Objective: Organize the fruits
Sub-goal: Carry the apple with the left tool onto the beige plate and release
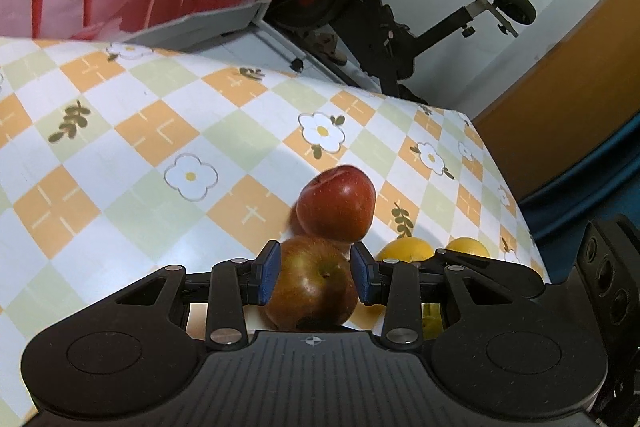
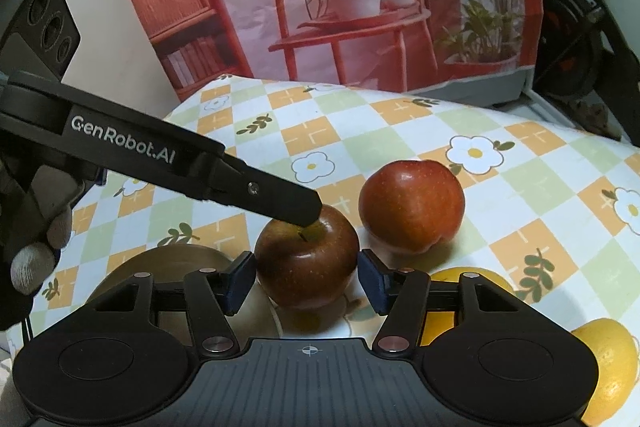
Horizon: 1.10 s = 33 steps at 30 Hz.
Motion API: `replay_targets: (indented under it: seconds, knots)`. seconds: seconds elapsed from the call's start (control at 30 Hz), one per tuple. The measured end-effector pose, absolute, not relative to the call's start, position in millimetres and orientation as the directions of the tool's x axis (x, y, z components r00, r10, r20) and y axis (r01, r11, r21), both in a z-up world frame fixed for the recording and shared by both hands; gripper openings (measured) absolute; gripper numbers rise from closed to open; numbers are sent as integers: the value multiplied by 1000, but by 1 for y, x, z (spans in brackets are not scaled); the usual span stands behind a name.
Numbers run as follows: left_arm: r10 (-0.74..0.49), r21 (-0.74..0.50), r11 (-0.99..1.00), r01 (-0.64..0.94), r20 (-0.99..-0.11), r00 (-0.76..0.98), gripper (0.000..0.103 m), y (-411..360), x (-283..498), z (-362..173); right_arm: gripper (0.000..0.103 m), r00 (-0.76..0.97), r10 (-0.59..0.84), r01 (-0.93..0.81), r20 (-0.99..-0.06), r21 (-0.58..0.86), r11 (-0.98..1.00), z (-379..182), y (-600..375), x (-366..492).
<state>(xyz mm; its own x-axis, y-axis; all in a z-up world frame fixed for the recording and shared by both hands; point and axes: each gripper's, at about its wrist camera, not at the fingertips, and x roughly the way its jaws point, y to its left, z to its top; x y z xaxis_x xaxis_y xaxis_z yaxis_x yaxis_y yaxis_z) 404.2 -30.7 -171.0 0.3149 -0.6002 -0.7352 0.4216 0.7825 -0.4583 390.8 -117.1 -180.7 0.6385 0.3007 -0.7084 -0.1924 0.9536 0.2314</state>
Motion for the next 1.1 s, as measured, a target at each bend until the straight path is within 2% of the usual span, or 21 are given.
replay_targets:
  seconds: [0.37,0.63,0.87,1.1]
  knots:
    - [-613,-489,776,398,-735,291,39,-20,408,-185,57,620,266,-155,-738,217,964,-184,-109,401]
    - [-622,-481,772,416,-708,334,38,-11,397,-174,56,657,273,-166,-703,218,962,-174,-107,393]
    - [-602,-444,788,426,-701,383,38,13,369,-151,56,669,320,-243,-671,210,947,-156,-84,377]
    - [-552,-416,825,383,-740,385,38,44,346,-155,56,627,379,-334,-681,205,920,-163,-47,364]
